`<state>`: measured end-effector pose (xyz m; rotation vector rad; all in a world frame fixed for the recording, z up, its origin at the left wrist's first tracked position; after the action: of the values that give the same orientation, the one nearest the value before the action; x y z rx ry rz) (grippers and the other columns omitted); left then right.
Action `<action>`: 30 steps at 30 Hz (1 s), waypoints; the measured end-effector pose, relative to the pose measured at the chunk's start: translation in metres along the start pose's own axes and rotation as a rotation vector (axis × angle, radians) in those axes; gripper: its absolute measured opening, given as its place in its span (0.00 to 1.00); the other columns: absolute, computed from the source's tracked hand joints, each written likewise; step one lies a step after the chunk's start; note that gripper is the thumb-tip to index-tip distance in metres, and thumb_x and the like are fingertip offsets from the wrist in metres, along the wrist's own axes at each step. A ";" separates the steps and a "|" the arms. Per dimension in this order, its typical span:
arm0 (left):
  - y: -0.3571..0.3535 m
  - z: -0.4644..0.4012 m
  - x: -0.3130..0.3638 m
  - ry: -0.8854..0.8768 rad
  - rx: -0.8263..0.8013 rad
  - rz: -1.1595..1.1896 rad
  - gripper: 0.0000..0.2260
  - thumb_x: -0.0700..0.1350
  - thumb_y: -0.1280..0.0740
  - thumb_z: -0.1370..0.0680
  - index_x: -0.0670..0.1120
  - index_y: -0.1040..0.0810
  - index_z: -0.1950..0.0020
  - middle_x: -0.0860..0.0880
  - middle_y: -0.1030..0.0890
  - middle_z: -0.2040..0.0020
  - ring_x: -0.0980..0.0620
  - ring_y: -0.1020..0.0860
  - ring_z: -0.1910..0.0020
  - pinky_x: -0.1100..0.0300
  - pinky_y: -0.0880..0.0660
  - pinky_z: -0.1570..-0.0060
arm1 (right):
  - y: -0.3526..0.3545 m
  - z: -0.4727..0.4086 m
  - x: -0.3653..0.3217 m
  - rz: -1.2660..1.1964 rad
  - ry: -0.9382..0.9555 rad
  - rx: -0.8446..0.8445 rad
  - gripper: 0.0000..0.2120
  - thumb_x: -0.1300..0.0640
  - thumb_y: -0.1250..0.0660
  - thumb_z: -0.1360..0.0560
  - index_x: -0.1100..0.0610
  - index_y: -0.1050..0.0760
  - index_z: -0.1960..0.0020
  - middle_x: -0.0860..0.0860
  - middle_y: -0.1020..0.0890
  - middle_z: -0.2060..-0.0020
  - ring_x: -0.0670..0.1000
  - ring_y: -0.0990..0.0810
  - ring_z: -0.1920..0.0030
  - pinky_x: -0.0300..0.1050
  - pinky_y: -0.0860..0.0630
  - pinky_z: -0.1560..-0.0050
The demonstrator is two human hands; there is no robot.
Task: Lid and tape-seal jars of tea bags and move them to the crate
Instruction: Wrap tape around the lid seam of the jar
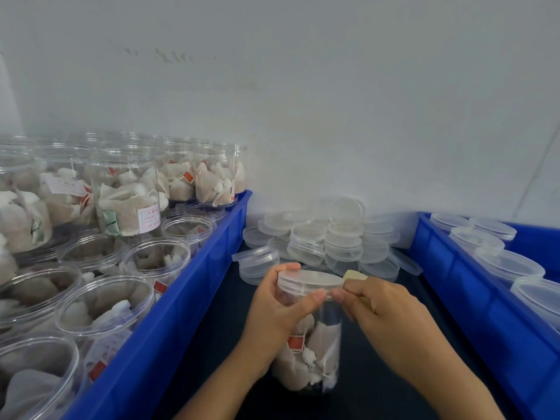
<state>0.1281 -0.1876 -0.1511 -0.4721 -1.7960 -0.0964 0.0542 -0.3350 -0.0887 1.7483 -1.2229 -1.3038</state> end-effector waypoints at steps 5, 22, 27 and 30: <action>0.005 -0.004 -0.003 0.026 -0.046 -0.018 0.34 0.55 0.23 0.41 0.46 0.26 0.38 0.49 0.15 0.49 0.53 0.17 0.49 0.67 0.23 0.54 | 0.000 -0.001 -0.005 0.163 0.033 0.010 0.20 0.34 0.56 0.24 0.44 0.37 0.65 0.43 0.28 0.65 0.41 0.29 0.65 0.34 0.35 0.68; 0.012 -0.004 -0.007 0.116 -0.207 0.033 0.47 0.63 0.20 0.48 0.42 0.27 0.36 0.46 0.16 0.49 0.50 0.17 0.50 0.62 0.22 0.52 | -0.006 -0.005 0.024 -0.175 -0.054 -0.064 0.30 0.22 0.48 0.36 0.48 0.30 0.61 0.43 0.25 0.68 0.42 0.31 0.69 0.41 0.32 0.64; 0.010 0.002 -0.010 0.171 -0.247 0.120 0.49 0.66 0.20 0.48 0.42 0.28 0.36 0.47 0.16 0.51 0.50 0.18 0.51 0.59 0.22 0.52 | -0.013 -0.006 0.027 -0.389 -0.085 -0.108 0.37 0.19 0.41 0.41 0.53 0.28 0.59 0.51 0.21 0.63 0.47 0.28 0.64 0.49 0.30 0.59; 0.009 0.004 -0.011 0.192 -0.266 0.164 0.48 0.66 0.20 0.47 0.42 0.29 0.35 0.46 0.16 0.49 0.50 0.18 0.50 0.59 0.22 0.52 | -0.016 -0.005 0.027 -0.587 -0.086 -0.152 0.39 0.23 0.35 0.41 0.60 0.30 0.56 0.55 0.27 0.67 0.46 0.32 0.66 0.41 0.35 0.65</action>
<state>0.1302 -0.1812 -0.1645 -0.7724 -1.5560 -0.2604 0.0655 -0.3545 -0.1108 2.0324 -0.6394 -1.7612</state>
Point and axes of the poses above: each hand's wrist, its own z-axis away from the middle knuckle, its own y-axis out of the back of the hand, x = y × z, the point moved 1 cm from there along -z, towards the middle knuckle
